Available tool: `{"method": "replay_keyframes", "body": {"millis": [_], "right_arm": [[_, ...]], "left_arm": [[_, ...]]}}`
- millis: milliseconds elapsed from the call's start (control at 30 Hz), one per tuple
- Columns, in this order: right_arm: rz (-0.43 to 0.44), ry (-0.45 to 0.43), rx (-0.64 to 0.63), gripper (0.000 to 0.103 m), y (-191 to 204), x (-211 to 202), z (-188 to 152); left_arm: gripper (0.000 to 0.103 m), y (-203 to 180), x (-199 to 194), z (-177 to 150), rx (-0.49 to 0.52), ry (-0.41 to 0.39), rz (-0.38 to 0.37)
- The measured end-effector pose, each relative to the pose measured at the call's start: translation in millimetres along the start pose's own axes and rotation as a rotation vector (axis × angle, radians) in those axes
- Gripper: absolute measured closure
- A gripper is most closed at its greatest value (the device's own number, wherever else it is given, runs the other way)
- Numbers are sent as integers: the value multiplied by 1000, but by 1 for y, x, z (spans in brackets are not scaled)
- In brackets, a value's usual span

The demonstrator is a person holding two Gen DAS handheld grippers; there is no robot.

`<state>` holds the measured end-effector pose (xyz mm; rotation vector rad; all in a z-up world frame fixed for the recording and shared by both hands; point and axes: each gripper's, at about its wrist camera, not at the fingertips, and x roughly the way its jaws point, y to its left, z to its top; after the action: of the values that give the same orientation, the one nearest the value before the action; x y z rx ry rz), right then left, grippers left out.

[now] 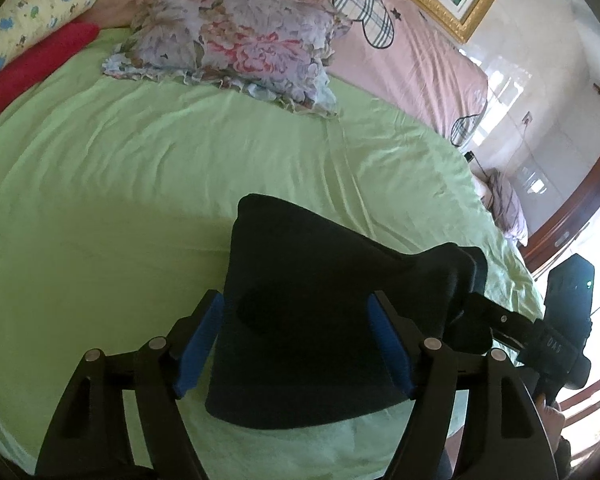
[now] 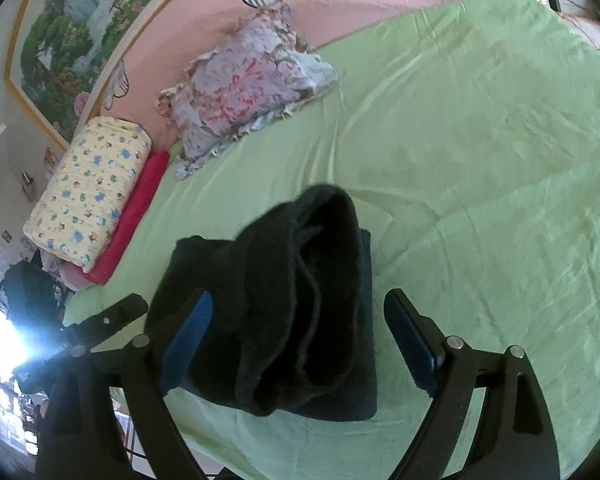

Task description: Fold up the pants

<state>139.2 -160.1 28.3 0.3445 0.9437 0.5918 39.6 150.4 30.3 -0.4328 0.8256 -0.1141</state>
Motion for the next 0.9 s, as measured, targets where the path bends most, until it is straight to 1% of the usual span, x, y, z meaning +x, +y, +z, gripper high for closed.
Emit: {"method": "replay_keyframes", "body": {"millis": [300, 500, 667, 767, 833, 900], "right_arm": [[-25, 59, 43, 15, -22, 11, -12], [-19, 44, 39, 16, -34, 4, -18], [-29, 37, 8, 17, -33, 4, -19], [-35, 34, -15, 21, -32, 4, -20], [-17, 35, -13, 25, -33, 4, -21], [10, 37, -8, 29, -35, 6, -21]], "left_arm": [[28, 4, 18, 3, 5, 33, 10], [26, 11, 31, 3, -13, 59, 4], [24, 13, 43, 4, -13, 72, 9], [24, 14, 52, 3, -8, 85, 21], [26, 15, 58, 2, -9, 95, 25], [35, 15, 62, 1, -13, 107, 16]]}}
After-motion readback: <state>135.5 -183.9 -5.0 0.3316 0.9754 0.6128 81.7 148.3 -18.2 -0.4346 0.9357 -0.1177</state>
